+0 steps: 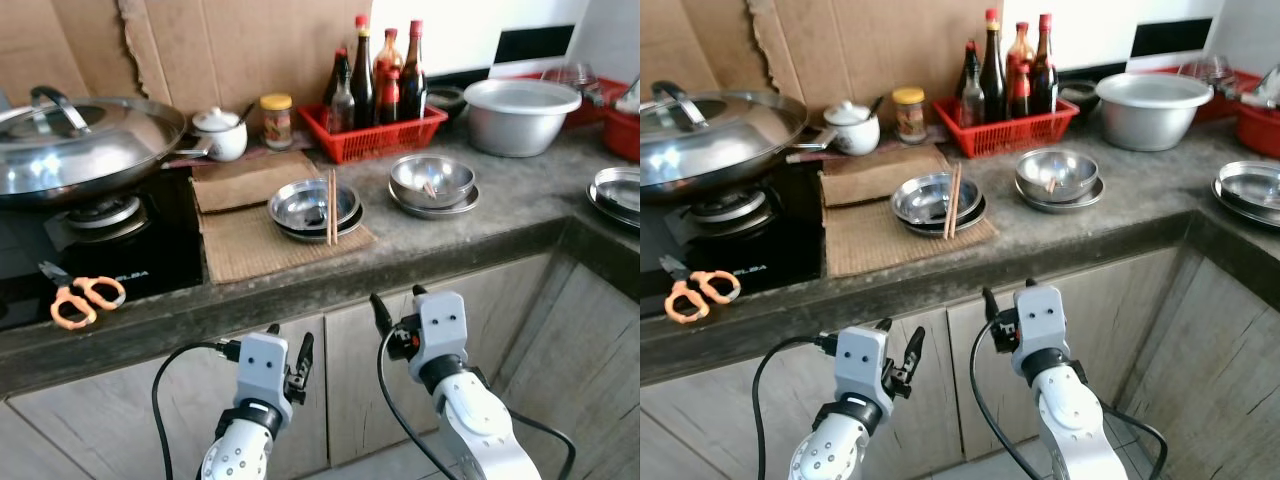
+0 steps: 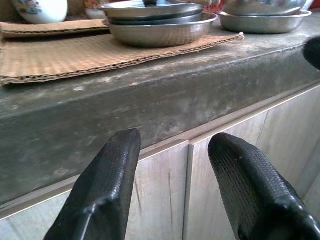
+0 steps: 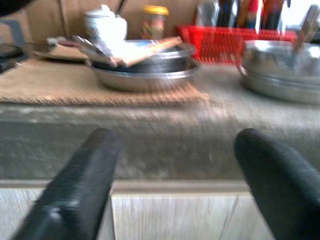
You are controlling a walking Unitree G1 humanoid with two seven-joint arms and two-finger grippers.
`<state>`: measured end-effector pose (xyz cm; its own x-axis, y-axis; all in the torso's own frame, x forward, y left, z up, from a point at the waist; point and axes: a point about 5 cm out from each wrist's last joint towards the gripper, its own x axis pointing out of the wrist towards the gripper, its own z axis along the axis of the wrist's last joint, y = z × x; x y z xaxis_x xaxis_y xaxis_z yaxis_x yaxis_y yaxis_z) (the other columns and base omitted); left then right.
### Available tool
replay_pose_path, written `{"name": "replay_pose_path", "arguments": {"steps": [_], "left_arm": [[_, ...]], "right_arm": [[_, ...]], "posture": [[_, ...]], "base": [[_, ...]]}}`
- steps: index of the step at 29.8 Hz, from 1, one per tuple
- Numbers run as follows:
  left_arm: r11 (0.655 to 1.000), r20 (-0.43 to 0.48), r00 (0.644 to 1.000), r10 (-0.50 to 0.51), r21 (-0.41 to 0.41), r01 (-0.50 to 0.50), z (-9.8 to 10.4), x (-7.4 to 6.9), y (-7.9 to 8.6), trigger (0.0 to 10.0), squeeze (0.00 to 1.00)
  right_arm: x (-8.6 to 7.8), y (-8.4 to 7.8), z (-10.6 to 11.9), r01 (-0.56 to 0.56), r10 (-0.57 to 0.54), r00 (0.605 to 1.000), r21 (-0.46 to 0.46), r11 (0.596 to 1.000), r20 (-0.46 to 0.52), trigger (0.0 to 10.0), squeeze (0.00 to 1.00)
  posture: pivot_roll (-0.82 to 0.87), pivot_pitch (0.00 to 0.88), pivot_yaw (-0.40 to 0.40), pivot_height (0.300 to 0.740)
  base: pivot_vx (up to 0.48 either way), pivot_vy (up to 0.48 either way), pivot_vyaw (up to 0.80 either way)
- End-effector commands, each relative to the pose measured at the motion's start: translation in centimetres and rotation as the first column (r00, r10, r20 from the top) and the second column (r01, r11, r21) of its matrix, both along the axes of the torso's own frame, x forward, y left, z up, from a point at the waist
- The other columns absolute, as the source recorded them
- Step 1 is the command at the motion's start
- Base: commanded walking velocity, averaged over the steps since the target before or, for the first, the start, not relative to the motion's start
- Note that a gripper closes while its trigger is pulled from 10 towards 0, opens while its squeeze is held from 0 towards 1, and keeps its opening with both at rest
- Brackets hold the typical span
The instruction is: Kitchen organization
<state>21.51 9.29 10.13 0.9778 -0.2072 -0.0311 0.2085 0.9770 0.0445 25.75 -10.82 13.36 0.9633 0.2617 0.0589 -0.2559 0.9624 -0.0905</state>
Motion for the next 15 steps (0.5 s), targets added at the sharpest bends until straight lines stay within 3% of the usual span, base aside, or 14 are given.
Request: {"name": "replay_pose_path", "arguments": {"steps": [1,3,4,6,10,15], "left_arm": [[1.000,0.040,0.999,0.031,0.005,-0.031,0.3,0.0,0.2,10.0,0.00],[0.999,0.078,0.996,0.037,0.008,-0.038,0.7,0.0,0.3,10.0,0.00],[0.999,0.100,0.995,0.023,0.020,-0.025,0.7,-0.2,0.3,10.0,0.00],[1.000,0.100,0.995,0.016,0.025,-0.019,0.6,-0.5,0.1,10.0,0.00],[0.999,-0.004,0.999,0.041,-0.023,-0.041,0.1,-0.5,0.3,10.0,0.00],[0.999,-0.015,0.999,0.041,-0.028,-0.042,0.1,-0.2,0.3,10.0,0.00]], "right_arm": [[0.4,0.3,0.5,-0.017,0.019,0.999,-0.043,0.999,0.050,10.0,1.00],[0.9,0.6,0.9,-0.029,0.031,0.998,-0.034,0.999,0.052,10.0,1.00],[1.5,1.0,1.4,-0.047,0.048,0.997,-0.028,0.999,0.055,10.0,0.00],[1.8,1.1,1.7,-0.052,0.054,0.996,-0.037,0.998,0.068,10.0,0.00],[2.7,1.5,2.3,-0.083,0.086,0.993,-0.036,0.996,0.084,10.0,0.00],[3.3,2.1,2.4,-0.099,0.101,0.992,-0.027,0.995,0.071,10.0,0.00]], "posture": [[0.05,0.000,-0.008,0.740],[0.05,0.000,-0.013,0.740],[0.05,0.000,-0.014,0.740],[0.05,0.000,-0.014,0.740],[0.05,0.000,-0.018,0.740],[0.05,0.000,-0.015,0.740]], "base": [[0.000,0.000,0.00],[0.000,0.000,0.00],[0.000,0.000,0.00],[0.000,0.000,0.00],[0.000,0.000,0.00],[0.000,0.000,0.00]]}}
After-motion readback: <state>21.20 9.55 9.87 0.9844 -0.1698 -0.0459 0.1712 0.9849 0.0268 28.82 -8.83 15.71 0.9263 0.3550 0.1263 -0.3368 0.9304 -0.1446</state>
